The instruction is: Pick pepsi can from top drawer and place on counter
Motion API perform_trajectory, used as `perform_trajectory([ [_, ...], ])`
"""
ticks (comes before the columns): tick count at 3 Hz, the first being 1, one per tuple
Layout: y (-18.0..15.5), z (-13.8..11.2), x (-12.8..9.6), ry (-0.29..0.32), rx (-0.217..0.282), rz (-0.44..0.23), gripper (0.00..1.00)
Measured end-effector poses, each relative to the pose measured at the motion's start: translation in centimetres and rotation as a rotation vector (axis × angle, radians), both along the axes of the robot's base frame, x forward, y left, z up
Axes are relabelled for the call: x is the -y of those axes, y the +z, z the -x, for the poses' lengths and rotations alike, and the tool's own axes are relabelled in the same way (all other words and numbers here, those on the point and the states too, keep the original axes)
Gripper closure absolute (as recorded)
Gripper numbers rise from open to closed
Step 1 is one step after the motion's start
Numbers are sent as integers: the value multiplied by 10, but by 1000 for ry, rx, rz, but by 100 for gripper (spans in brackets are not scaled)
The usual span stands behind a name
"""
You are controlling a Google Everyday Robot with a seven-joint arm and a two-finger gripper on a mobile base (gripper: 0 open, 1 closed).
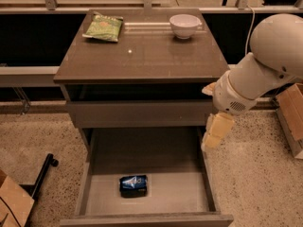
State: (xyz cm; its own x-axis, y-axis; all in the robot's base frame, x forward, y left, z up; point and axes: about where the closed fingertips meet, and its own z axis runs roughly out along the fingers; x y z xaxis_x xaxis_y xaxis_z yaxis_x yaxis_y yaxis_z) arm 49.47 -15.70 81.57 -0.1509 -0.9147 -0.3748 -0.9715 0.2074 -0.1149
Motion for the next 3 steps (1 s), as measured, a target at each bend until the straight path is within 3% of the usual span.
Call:
perform_trajectory([
  [1, 5, -1, 1, -3, 9, 7, 0],
  [3, -51, 3, -20, 12, -55, -9, 0],
])
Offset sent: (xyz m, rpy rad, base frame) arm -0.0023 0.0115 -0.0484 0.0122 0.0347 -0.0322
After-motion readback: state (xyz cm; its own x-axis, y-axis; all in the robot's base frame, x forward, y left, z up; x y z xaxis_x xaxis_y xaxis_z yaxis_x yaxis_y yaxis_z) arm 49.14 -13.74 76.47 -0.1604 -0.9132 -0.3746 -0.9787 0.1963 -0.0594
